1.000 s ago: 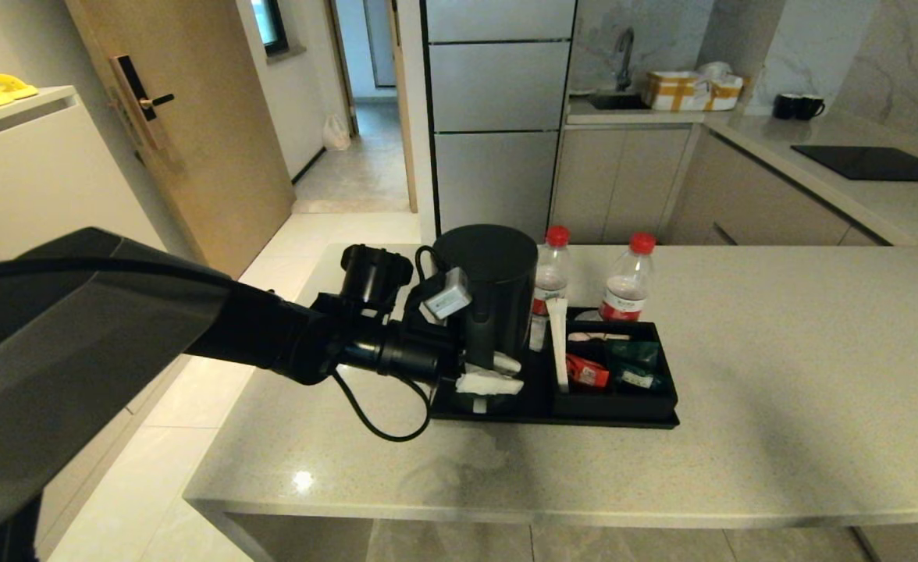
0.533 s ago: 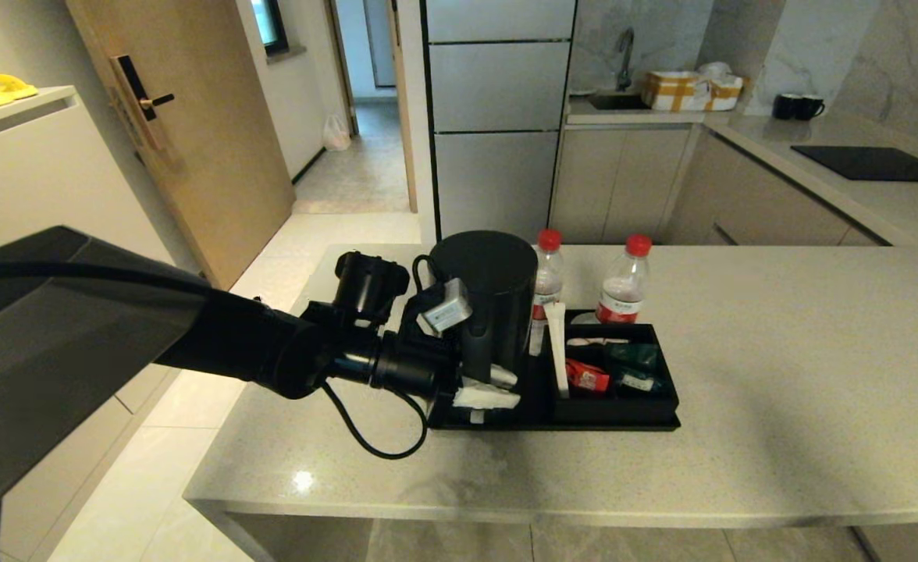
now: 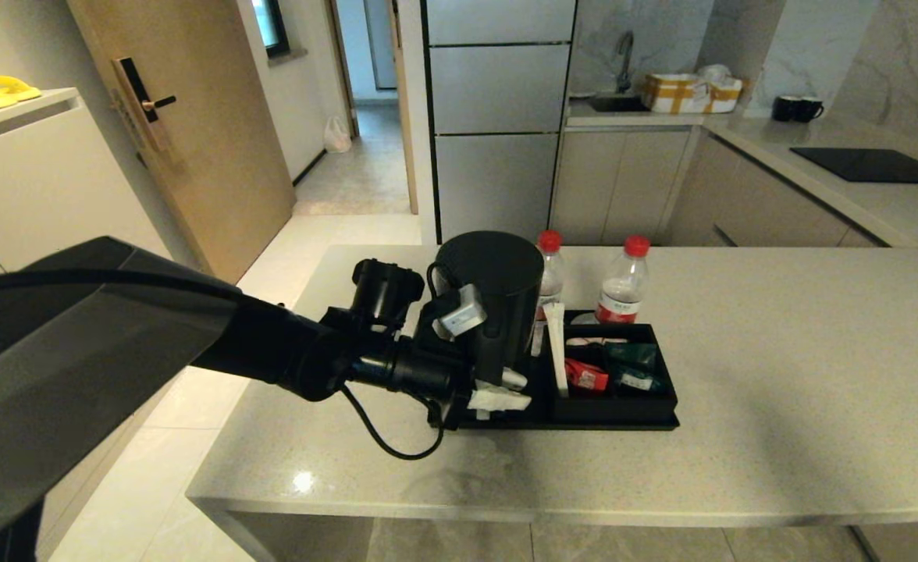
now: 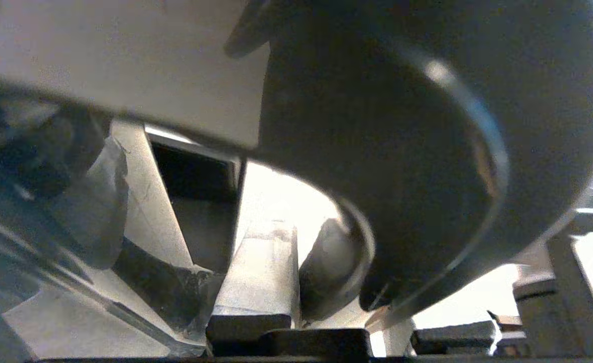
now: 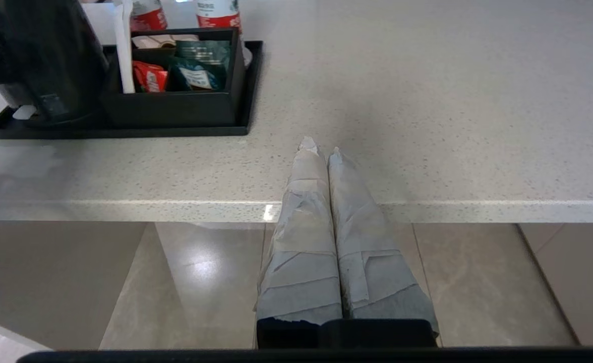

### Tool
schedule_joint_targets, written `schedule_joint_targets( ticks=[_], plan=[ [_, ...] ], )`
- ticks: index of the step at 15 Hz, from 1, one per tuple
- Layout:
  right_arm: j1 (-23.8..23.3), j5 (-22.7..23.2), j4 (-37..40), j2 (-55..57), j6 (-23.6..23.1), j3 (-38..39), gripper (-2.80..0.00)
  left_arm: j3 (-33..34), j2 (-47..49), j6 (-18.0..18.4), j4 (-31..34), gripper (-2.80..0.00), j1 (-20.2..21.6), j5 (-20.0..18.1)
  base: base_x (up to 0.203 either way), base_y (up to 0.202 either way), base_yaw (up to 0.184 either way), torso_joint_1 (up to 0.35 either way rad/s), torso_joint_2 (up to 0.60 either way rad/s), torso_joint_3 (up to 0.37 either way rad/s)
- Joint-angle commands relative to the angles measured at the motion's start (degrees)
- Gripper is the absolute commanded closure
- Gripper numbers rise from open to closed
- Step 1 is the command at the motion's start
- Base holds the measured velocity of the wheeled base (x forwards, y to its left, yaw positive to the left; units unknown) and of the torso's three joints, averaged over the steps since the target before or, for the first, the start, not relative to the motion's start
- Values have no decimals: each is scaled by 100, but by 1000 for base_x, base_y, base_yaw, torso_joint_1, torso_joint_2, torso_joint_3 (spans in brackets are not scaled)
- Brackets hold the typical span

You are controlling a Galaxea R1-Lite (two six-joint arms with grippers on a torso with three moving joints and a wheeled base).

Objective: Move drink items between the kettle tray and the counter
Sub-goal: Return the kettle to its original position

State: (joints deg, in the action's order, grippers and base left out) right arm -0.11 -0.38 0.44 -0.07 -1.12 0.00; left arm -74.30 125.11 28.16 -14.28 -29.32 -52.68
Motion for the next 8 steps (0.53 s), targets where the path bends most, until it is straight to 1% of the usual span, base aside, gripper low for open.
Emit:
schedule_joint_targets(
  ticks=[1,2,3,4,5,8],
  plan=[
    [2,3,0,-1,-2,0,0,-67,233,5,21,0,-39,30,0,0,0,0,0,0],
    [2,-6,0,-1,-2,0,0,-105,248,-30,31,0,-65,30,0,0,0,0,0,0],
    [2,2,0,-1,-2,0,0,-131,267,-167,16,0,-106,30,0,0,0,0,0,0],
    [2,-6,0,-1,-2,0,0,-155,286,-232,4,0,-109,30,0,0,0,0,0,0],
    [2,-5,0,-1,-2,0,0,-183,321,-183,4,-280,-110,30,0,0,0,0,0,0],
    [2,-4,0,-1,-2,0,0,-225,295,-197,4,-280,-135,21,0,0,0,0,0,0]
  ],
)
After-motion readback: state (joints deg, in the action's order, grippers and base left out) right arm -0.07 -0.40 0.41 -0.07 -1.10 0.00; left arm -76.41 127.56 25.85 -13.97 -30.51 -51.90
